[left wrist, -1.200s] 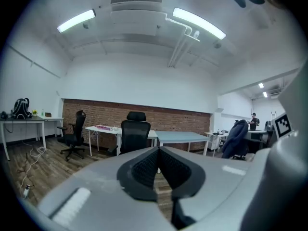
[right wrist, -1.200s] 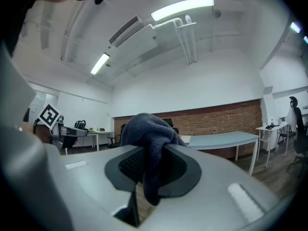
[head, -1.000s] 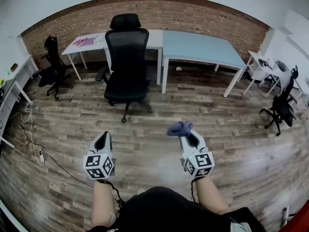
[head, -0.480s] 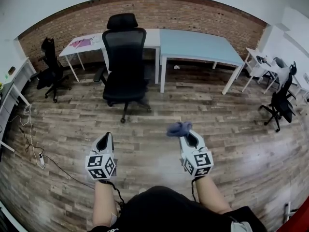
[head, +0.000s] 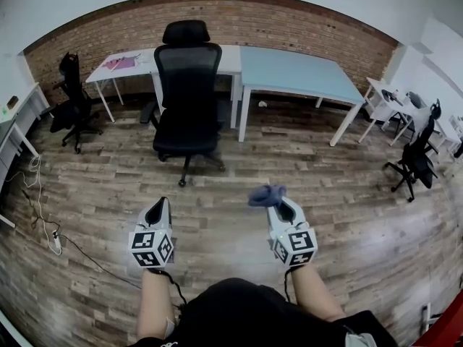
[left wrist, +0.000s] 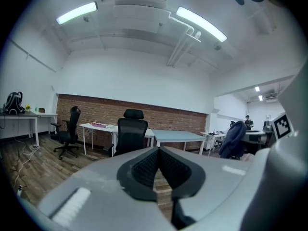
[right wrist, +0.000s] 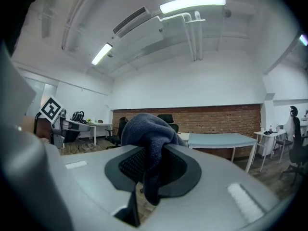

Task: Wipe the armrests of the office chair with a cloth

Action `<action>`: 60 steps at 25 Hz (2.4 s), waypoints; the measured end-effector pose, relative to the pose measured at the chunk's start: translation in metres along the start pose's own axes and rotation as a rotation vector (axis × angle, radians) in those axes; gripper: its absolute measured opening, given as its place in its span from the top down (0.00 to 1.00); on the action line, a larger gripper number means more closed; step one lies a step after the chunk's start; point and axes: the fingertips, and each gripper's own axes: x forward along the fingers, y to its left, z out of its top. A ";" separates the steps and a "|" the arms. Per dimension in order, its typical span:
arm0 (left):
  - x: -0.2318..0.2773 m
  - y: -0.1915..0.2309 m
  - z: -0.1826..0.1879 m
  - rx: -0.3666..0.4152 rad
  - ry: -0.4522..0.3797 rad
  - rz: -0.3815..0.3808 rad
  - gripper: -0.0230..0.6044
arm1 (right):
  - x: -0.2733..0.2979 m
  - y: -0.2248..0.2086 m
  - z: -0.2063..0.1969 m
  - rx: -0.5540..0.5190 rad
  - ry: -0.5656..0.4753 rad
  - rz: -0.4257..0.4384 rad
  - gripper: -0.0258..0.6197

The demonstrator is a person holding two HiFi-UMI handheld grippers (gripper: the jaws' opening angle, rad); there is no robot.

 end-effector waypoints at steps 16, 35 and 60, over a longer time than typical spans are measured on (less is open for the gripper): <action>0.057 0.030 -0.023 -0.025 0.052 -0.073 0.96 | 0.047 0.010 -0.027 0.078 0.031 -0.036 0.86; 0.289 -0.030 0.043 0.067 0.054 -0.033 0.96 | 0.220 -0.177 -0.023 0.106 0.041 0.065 0.86; 0.550 0.040 0.082 0.008 0.049 -0.102 0.96 | 0.459 -0.273 -0.012 0.132 0.103 0.033 0.86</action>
